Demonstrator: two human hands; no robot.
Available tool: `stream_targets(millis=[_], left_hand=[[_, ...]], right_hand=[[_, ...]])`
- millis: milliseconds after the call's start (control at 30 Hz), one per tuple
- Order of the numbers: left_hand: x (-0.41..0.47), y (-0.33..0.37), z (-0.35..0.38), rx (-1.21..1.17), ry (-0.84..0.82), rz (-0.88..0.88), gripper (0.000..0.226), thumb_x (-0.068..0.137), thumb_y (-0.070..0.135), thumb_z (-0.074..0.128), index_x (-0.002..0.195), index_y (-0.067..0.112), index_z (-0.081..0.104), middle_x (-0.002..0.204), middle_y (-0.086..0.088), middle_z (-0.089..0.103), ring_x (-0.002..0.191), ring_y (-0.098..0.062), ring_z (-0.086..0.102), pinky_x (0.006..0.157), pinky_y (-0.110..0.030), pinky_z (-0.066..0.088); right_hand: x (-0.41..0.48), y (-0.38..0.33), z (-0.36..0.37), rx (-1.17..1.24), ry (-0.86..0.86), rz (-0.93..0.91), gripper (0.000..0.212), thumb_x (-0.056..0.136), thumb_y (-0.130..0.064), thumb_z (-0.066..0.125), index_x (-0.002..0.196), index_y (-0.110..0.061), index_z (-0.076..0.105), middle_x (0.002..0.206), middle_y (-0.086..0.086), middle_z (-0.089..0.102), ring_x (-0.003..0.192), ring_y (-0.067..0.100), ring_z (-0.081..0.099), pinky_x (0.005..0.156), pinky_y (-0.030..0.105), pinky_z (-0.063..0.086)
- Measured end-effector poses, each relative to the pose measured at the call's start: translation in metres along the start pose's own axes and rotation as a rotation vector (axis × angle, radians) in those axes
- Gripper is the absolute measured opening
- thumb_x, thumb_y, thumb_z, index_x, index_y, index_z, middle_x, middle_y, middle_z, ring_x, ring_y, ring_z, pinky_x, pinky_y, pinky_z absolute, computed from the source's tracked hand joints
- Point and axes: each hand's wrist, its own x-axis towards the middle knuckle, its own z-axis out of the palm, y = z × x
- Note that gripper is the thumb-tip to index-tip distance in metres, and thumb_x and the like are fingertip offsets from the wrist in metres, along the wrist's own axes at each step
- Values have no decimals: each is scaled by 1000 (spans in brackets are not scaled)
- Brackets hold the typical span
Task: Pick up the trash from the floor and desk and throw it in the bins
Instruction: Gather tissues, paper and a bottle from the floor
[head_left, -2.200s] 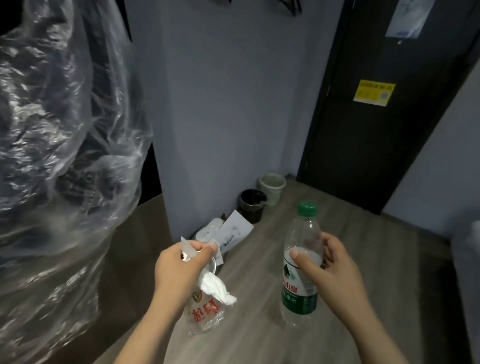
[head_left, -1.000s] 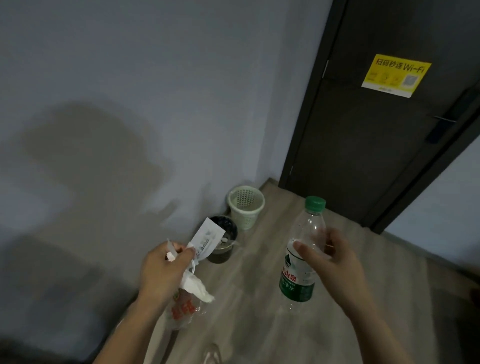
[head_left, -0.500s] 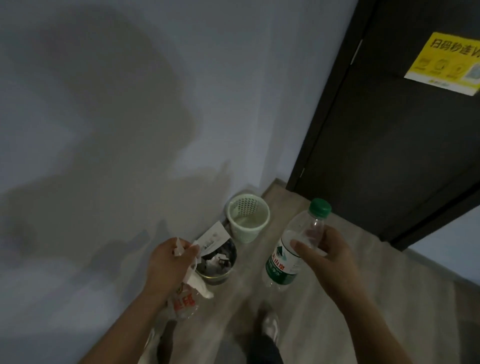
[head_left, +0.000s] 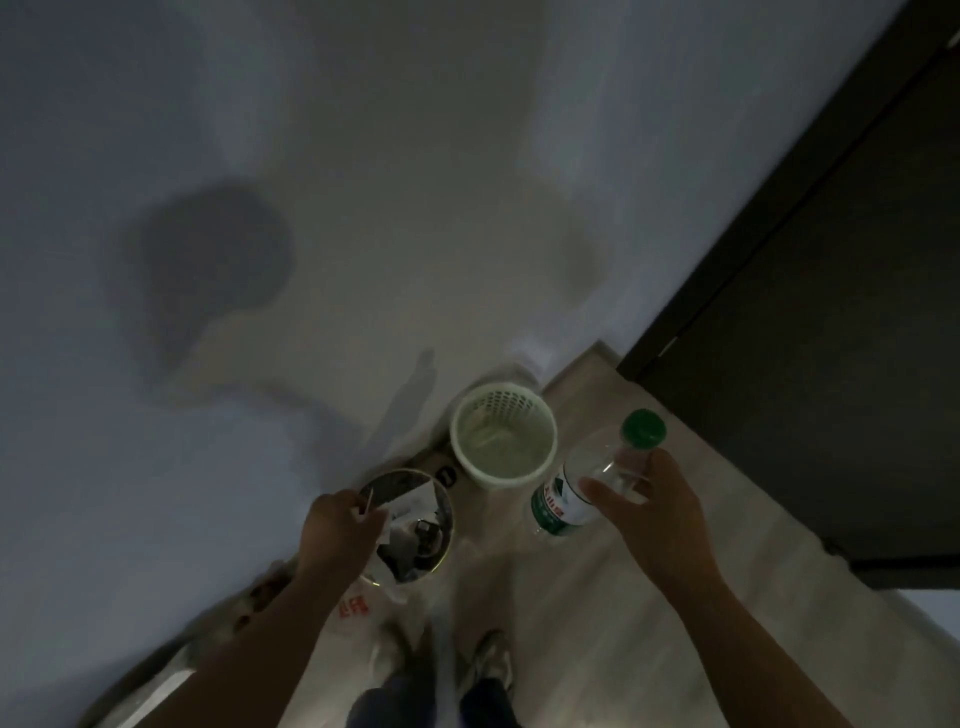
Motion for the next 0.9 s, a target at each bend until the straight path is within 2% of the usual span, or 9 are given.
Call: stream_targets(millis=[133,267,433,533,600,667,767,833,900], left_hand=[[66,-19,49,91,-89,-86,23,83,23,68,87,1,66,91,-20,60,83,-33,60,64,-26,36],[127,-53,105,207,-183,-132,30,85,27,65,104,3,64,107,-18,57,94,-31,60,70,-26,40],[186,-82,169,255,-212,-139,30,83,26,69,101,4,62,109,-18,59,99,-32,58,80,-34,46],[215,-92,199,221,-252,-194,47,78,30,74,114,4,58,119,-19,54,108,-34,55,87,-34,47],[227,-100,216,235,-295,-187,61,80,33,74,130,7,51,132,-18,44,120,-33,48,97,-33,42],[235,-106,229,290,-335,-144,66,82,35,71,137,9,47,138,-15,43,125,-29,45,102,-33,39],[243,-113,240,304,-413,-127,57,82,39,69,130,13,55,128,-11,57,117,-26,53,100,-35,42],[245,-114,243,351,-459,-89,42,87,38,63,120,11,62,114,-9,66,107,-24,59,93,-32,45],[244,-113,244,385,-483,-76,32,91,34,56,112,10,64,109,-9,69,103,-23,62,87,-28,46]], right_hand=[[63,30,34,26,-29,59,50,71,-22,82,114,-15,57,108,-3,63,102,15,61,83,31,52],[119,78,82,36,-23,84,52,69,-23,83,113,-22,54,105,-9,64,101,10,61,76,22,48],[168,145,140,4,-45,114,49,69,-25,83,109,-24,54,97,-20,60,96,3,61,68,10,42],[186,174,168,10,-61,134,48,67,-28,82,104,-32,52,97,-24,59,95,-8,57,63,4,41],[194,190,181,14,-64,149,48,67,-28,82,104,-33,51,98,-21,59,94,-8,56,63,5,40],[201,204,191,-8,-75,156,48,67,-29,82,105,-31,52,99,-16,60,94,-3,57,65,8,40],[212,218,201,-51,-92,170,49,67,-33,80,106,-31,52,101,-13,59,95,3,56,66,10,40],[221,225,206,-56,-77,185,50,66,-33,81,105,-31,51,98,-16,58,94,6,56,69,14,41],[231,231,211,-68,-52,201,50,65,-29,82,104,-29,50,94,-18,58,94,9,57,71,19,44]])
